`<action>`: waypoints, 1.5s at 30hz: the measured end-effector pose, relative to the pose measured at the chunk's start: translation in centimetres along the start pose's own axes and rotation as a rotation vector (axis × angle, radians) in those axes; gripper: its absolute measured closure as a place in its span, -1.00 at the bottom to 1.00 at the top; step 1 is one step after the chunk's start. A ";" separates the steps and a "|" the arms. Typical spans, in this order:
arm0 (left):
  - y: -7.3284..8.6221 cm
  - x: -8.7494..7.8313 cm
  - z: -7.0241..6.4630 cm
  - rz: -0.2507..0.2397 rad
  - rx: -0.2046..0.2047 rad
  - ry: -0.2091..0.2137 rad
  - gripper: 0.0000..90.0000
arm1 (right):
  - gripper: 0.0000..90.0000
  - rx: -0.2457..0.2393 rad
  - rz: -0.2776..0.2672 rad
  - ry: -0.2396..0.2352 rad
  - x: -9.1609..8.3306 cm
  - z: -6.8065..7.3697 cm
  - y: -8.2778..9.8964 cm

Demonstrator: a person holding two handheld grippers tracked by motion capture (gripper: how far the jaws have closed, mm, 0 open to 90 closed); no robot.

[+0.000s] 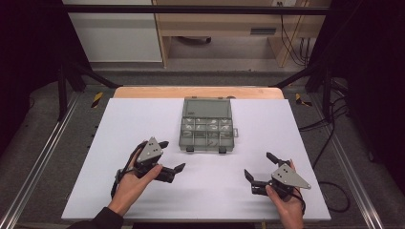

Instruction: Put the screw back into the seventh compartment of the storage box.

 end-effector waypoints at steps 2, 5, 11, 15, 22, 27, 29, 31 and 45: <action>0.1 -0.4 0.3 -0.010 -0.003 -0.007 -0.90 | -0.93 0.000 0.000 0.000 0.0 0.0 0.0; 0.2 -1.0 0.9 -0.026 -0.013 -0.019 -0.90 | -0.93 -0.001 0.002 -0.002 0.0 0.1 0.0; 0.5 -2.2 1.8 -0.058 -0.033 -0.038 -0.91 | -0.93 0.001 0.005 -0.004 0.1 0.2 0.1; 0.5 -2.9 2.4 -0.083 -0.052 -0.053 -0.91 | -0.93 -0.006 0.010 -0.006 0.2 0.2 0.1; 0.7 -4.1 3.3 -0.112 -0.064 -0.076 -0.91 | -0.93 -0.006 0.012 -0.005 0.2 0.2 0.2; 1.3 -4.8 3.8 -0.125 -0.065 -0.090 -0.91 | -0.93 -0.005 0.009 -0.002 0.1 0.2 0.1; 1.7 -5.1 4.0 -0.137 -0.075 -0.097 -0.91 | -0.93 -0.001 0.012 -0.002 0.1 0.1 0.1; 2.1 -5.4 4.2 -0.141 -0.072 -0.104 -0.91 | -0.93 -0.001 0.012 -0.001 0.1 0.1 0.1; 3.7 -7.8 5.8 -0.204 -0.100 -0.160 -0.92 | -0.93 0.005 0.021 0.003 0.1 0.0 0.2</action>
Point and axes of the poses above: each handheld gripper's, and its own axes: x roughly forward along the jaws, y roughly out of its underside, z roughly to its left, the point moved 6 cm from there along x, roughly forward along the jaws, and after that the axes turned 6 degrees about -z, right-handed, at the moved point
